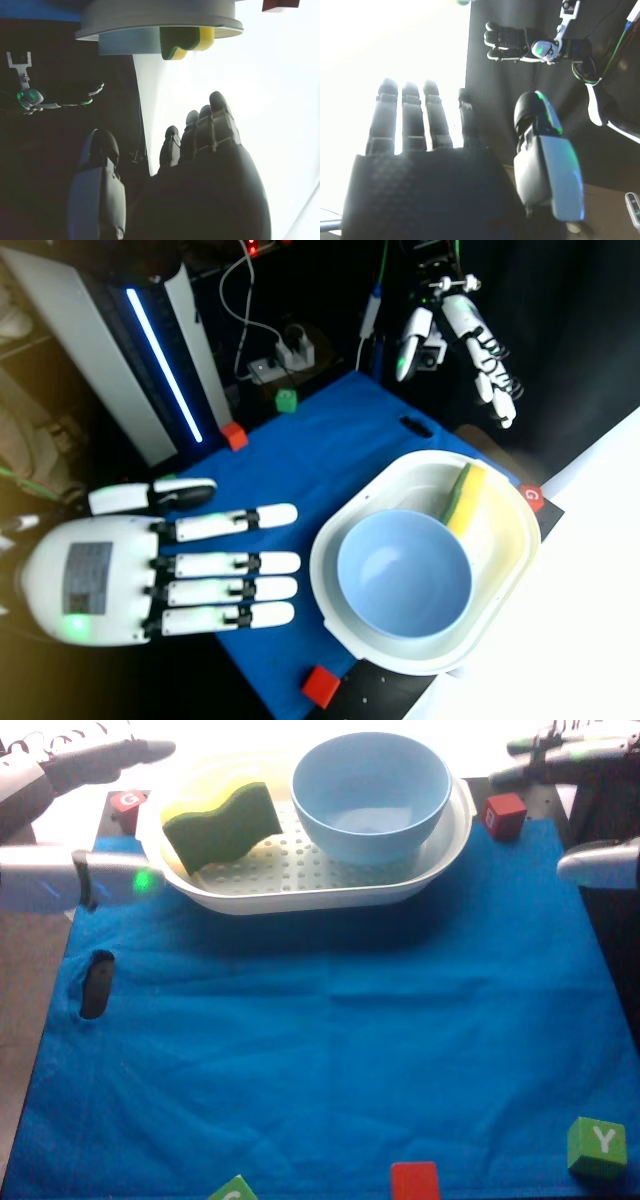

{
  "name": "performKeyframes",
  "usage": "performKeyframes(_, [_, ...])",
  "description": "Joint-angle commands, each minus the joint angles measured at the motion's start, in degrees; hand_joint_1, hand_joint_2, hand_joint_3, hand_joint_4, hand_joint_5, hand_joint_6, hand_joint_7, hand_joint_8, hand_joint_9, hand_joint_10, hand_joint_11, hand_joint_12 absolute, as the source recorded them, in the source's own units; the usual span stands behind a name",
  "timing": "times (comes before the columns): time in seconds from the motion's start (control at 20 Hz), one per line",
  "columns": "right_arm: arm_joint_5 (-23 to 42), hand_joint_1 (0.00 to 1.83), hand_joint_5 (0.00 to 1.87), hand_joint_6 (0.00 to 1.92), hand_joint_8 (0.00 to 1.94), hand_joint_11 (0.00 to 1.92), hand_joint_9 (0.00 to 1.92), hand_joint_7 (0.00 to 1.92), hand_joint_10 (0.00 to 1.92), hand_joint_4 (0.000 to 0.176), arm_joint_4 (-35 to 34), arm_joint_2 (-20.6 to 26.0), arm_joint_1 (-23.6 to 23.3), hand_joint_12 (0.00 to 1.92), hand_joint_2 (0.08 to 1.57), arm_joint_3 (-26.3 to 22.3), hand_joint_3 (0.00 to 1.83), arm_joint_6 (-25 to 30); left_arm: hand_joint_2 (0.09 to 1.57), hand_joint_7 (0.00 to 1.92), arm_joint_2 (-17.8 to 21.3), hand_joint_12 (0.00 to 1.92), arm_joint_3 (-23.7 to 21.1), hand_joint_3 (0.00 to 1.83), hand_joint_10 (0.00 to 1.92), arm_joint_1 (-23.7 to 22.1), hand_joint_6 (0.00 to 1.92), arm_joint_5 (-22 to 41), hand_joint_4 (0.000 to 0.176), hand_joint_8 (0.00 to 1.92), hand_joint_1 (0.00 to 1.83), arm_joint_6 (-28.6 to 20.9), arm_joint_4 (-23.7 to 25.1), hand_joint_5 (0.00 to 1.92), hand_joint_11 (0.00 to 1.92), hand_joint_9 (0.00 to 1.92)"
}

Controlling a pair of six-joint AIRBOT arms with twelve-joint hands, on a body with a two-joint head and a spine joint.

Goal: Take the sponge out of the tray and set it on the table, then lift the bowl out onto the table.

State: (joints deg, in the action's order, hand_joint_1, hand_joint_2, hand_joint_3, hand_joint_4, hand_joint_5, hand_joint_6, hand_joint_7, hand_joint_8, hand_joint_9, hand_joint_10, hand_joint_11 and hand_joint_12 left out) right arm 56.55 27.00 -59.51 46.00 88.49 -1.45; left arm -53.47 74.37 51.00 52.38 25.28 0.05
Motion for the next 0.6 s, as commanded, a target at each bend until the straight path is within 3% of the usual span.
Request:
performKeyframes(0.0, [5.49,0.89,0.48,0.01,0.0,0.16,0.28,0.23,0.01,0.091,-3.52,0.02,-0.62,0.55,1.3,0.14,0.01,0.42,1.0,0.21,-0.4,0.58,0.32,0.01,0.01,-0.65,0.0,6.39,0.171,0.0,0.75,-0.46,-1.61,0.37,0.0,0.16])
performKeyframes(0.05, [5.41,0.89,0.49,0.01,0.0,0.15,0.28,0.23,0.0,0.085,-3.45,0.02,-0.62,0.54,1.3,0.14,0.01,0.42,1.0,0.21,-0.51,0.6,0.51,0.01,0.01,-0.7,0.0,6.16,0.171,0.0,0.75,-0.46,-1.62,0.37,0.0,0.17])
performKeyframes(0.1, [5.38,0.89,0.5,0.0,0.0,0.17,0.28,0.24,0.0,0.092,-3.41,0.02,-0.62,0.49,1.3,0.15,0.0,0.42,1.0,0.22,-0.6,0.6,0.7,0.0,0.0,-0.79,0.0,5.94,0.16,0.0,0.77,-0.46,-1.64,0.37,0.0,0.17])
performKeyframes(0.15, [5.3,0.9,0.5,0.0,0.0,0.19,0.28,0.23,0.0,0.087,-3.33,0.0,-0.62,0.48,1.31,0.21,0.0,0.42,1.0,0.21,-1.0,0.59,1.38,0.0,0.0,-1.34,0.0,5.13,0.154,0.0,0.78,-0.47,-1.66,0.38,0.0,0.16])
performKeyframes(0.2, [5.21,0.9,0.5,0.0,0.0,0.24,0.31,0.23,0.01,0.093,-3.26,-0.01,-0.62,0.5,1.31,0.23,0.0,0.42,1.0,0.24,-1.54,0.6,2.28,0.0,0.0,-2.65,0.01,3.87,0.15,0.01,0.79,-0.46,-1.47,0.4,0.0,0.17])
performKeyframes(0.25, [5.12,0.9,0.51,0.0,0.0,0.26,0.33,0.24,0.02,0.089,-3.24,-0.01,-0.62,0.5,1.31,0.23,0.0,0.42,1.01,0.25,-2.32,0.56,3.53,0.0,0.0,-4.51,0.01,2.25,0.133,0.01,0.88,-0.46,-0.58,0.43,0.0,0.17])
performKeyframes(0.35, [4.99,0.93,0.53,0.01,0.0,0.2,0.31,0.26,0.0,0.079,-3.2,-0.1,-0.62,0.47,1.3,0.25,0.0,0.42,1.03,0.27,-4.43,0.55,6.45,0.01,0.01,-9.17,0.01,-2.22,0.117,0.01,0.9,-0.46,1.86,0.44,0.0,0.19])
performKeyframes(0.45, [4.96,0.58,0.5,0.0,0.0,0.01,0.19,0.26,0.0,0.07,-2.95,-0.32,-0.62,0.37,1.36,0.41,0.02,0.6,1.05,0.32,-6.97,0.59,9.86,0.0,0.01,-14.06,0.01,-8.14,0.116,0.01,0.86,-0.46,4.89,0.47,0.0,0.24])
performKeyframes(0.55, [4.96,0.54,0.52,0.0,0.0,0.03,0.18,0.27,0.0,0.071,-2.76,-0.35,-0.62,0.33,1.38,0.5,0.0,0.79,1.03,0.37,-8.93,0.72,12.54,0.0,0.01,-17.74,0.01,-13.06,0.101,0.01,0.83,-0.45,7.1,0.52,0.0,0.29])
